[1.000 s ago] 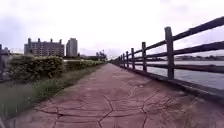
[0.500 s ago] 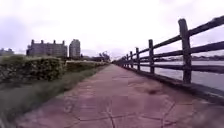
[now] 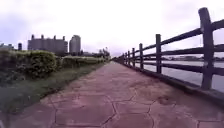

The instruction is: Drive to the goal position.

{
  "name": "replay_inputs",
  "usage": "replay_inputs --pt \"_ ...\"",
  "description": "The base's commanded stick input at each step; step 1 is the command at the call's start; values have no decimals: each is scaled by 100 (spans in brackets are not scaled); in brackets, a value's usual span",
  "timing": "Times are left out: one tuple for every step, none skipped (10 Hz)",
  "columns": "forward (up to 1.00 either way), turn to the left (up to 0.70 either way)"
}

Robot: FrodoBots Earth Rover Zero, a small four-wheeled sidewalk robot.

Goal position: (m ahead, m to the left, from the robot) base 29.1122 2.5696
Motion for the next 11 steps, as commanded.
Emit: replay_inputs --pt "100 0" --pt "100 0" --pt "100 0" --pt "100 0" --pt "100 0" --pt "100 0" --pt "100 0" --pt "100 0" --pt "100 0" --pt "100 0" --pt "100 0"
